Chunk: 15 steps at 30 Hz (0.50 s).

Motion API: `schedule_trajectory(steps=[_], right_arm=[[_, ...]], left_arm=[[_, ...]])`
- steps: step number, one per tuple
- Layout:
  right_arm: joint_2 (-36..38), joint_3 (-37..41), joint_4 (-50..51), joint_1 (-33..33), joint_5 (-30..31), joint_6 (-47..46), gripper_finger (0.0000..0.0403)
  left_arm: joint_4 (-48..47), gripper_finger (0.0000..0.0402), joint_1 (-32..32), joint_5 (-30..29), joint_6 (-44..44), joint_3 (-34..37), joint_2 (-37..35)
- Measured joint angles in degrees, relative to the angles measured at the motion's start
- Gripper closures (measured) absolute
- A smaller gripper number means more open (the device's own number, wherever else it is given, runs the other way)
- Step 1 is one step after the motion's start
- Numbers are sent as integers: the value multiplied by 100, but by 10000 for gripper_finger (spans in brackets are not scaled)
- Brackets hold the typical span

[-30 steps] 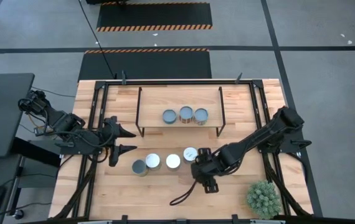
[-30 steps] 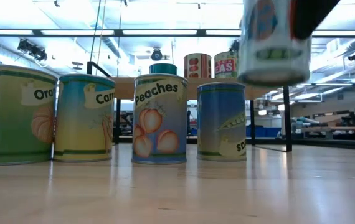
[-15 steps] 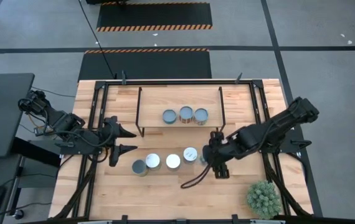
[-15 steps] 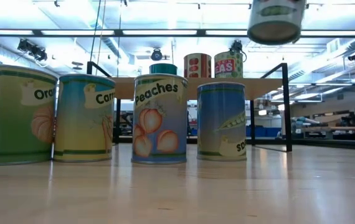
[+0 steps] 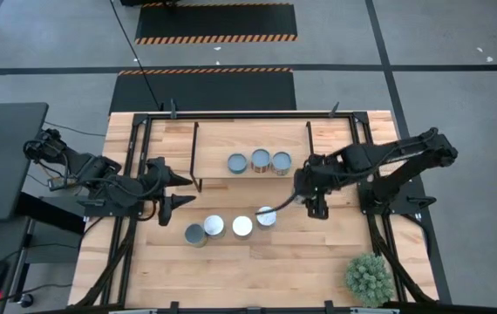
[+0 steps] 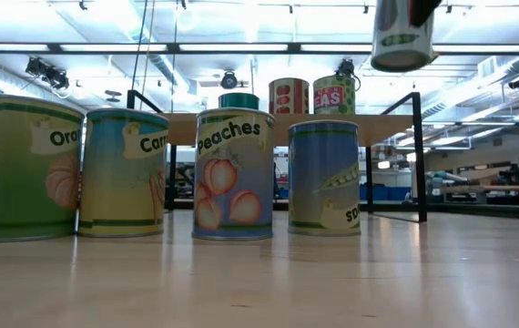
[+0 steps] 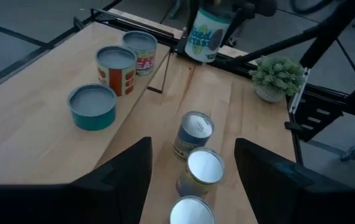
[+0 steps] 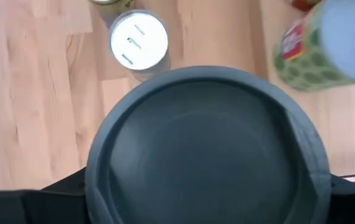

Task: Pick and place cans onto a shelf
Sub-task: Put the canned mixed vegetables on the shelf

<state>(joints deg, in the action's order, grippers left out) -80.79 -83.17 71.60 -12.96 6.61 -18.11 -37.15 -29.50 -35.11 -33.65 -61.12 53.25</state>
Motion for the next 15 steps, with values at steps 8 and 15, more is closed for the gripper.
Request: schedule_trajectory(steps=[8,15], right_arm=[[-63,-448,706,787,149,1008,105],[-65,-521,718,1468,140,1636,105]], left_arm=[[26,169,286,0,-9,2,2],[57,169,432,56,26,2,2]])
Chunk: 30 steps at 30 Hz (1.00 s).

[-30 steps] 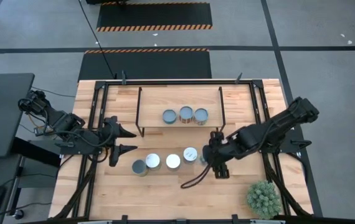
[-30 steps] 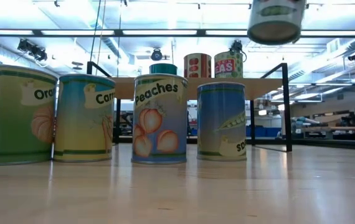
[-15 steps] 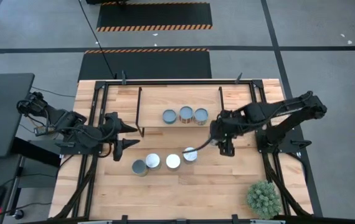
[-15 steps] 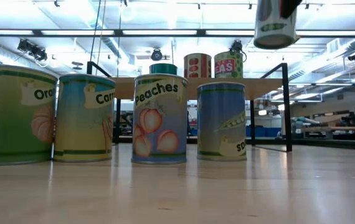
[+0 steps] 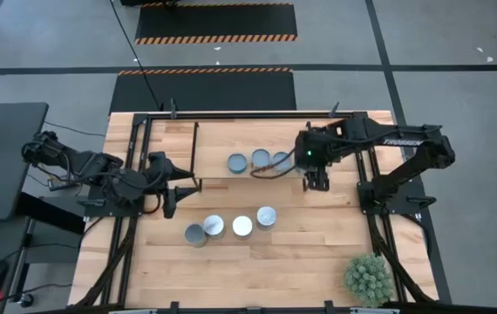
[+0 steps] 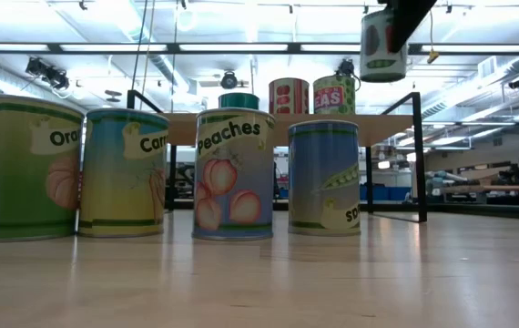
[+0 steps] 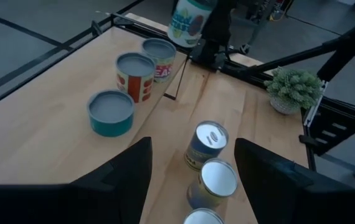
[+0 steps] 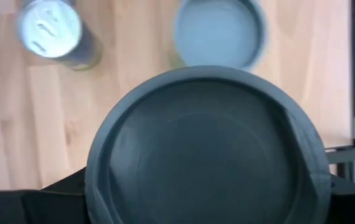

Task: Pick and place cans onto a shelf
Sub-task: Put the canned mixed vegetables on the shelf

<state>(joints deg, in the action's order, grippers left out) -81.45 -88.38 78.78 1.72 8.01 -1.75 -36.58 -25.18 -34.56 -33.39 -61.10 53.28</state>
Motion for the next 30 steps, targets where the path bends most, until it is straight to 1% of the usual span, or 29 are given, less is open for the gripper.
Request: schedule_trajectory(steps=[8,13,19,30], right_arm=[[0,27,-22,385,-84,378,105],[0,370,-79,513,-327,426,104],[-7,634,-638,518,-446,457,105],[-2,1129,-1149,522,-509,441,104]], left_arm=[[-4,169,27,130,8,0,0],[-11,169,27,130,22,-2,0],[-15,169,27,130,22,0,0],[-15,169,27,187,17,-2,0]])
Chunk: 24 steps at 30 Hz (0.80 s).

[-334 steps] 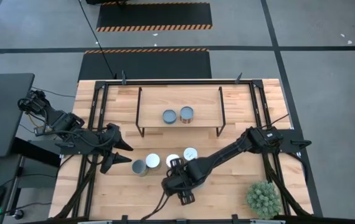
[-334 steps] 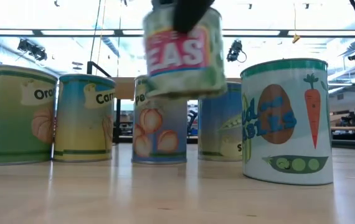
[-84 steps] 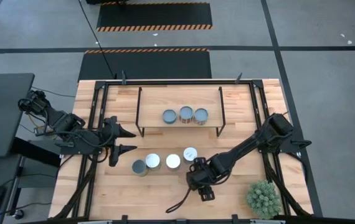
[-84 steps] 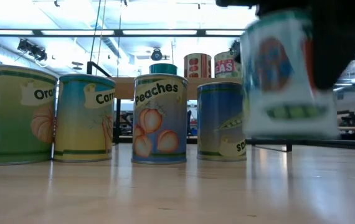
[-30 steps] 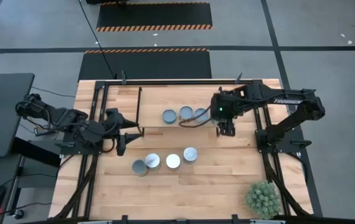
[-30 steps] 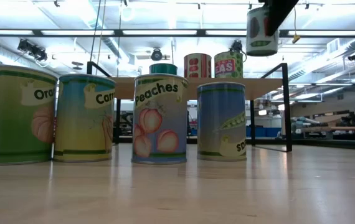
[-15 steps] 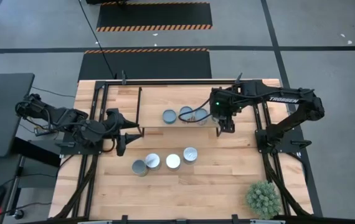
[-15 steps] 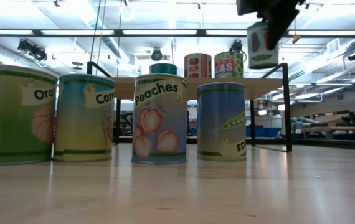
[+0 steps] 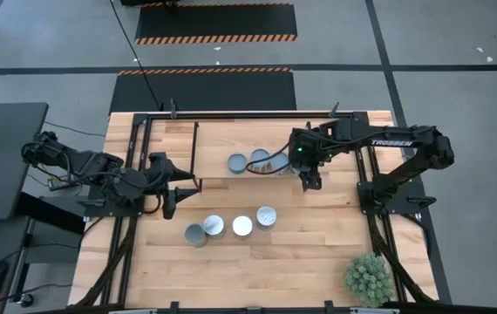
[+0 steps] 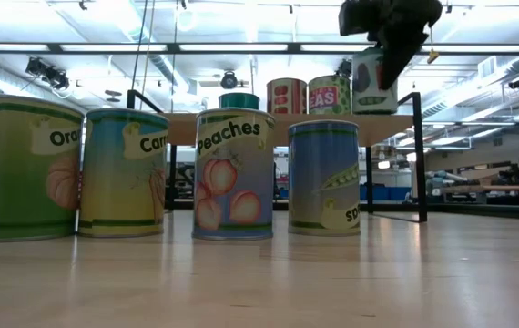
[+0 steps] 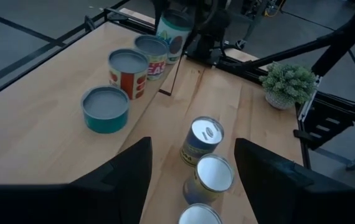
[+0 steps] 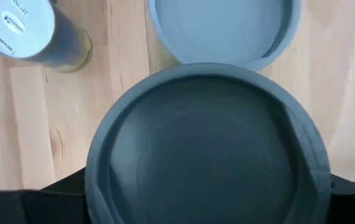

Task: Pick and place cans onto a shelf
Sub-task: Put the canned mixed vegetables on the shelf

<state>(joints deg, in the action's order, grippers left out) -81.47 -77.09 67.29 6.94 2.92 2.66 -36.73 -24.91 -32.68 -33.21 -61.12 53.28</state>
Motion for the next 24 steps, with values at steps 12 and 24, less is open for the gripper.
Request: schedule_trajectory(steps=[12,24], right_arm=[[9,174,-386,95,-57,87,104],[2,178,-568,422,-132,498,103]], left_arm=[[2,169,0,4,-11,2,0],[0,169,-2,94,-11,2,0]])
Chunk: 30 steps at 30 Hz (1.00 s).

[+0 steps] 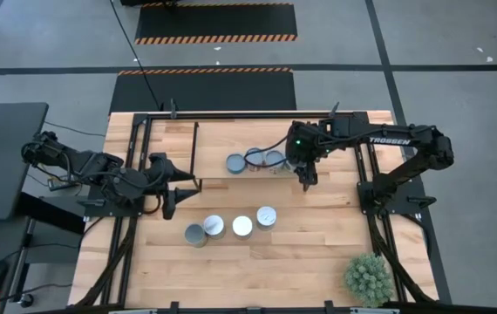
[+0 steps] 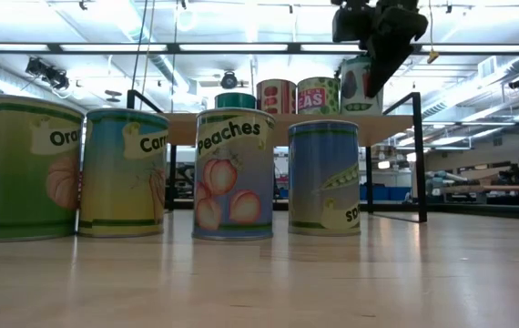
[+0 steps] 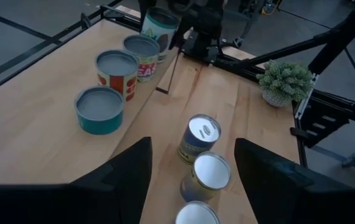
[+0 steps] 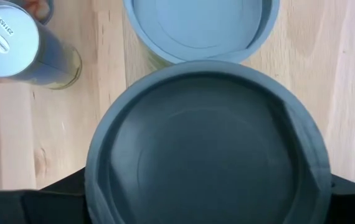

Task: Pick and place cans onto a shelf
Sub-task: Put the canned mixed vegetables on the shelf

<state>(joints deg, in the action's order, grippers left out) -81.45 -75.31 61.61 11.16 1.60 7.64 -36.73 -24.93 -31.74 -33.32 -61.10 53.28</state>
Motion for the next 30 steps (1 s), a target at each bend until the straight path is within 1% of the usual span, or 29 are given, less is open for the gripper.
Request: schedule_trajectory(steps=[6,15,19,23,30], right_arm=[[0,0,34,22,-34,-11,97],[-13,11,77,22,-102,-51,60],[-13,11,53,20,-29,-56,48],[-13,-29,92,14,151,-70,43],[-11,-200,156,-15,168,-255,41]], left_arm=[[0,169,0,8,4,0,0],[0,169,0,7,6,0,0],[0,169,0,8,7,-2,0],[0,169,0,8,2,-1,0],[-88,169,0,8,-43,0,2]])
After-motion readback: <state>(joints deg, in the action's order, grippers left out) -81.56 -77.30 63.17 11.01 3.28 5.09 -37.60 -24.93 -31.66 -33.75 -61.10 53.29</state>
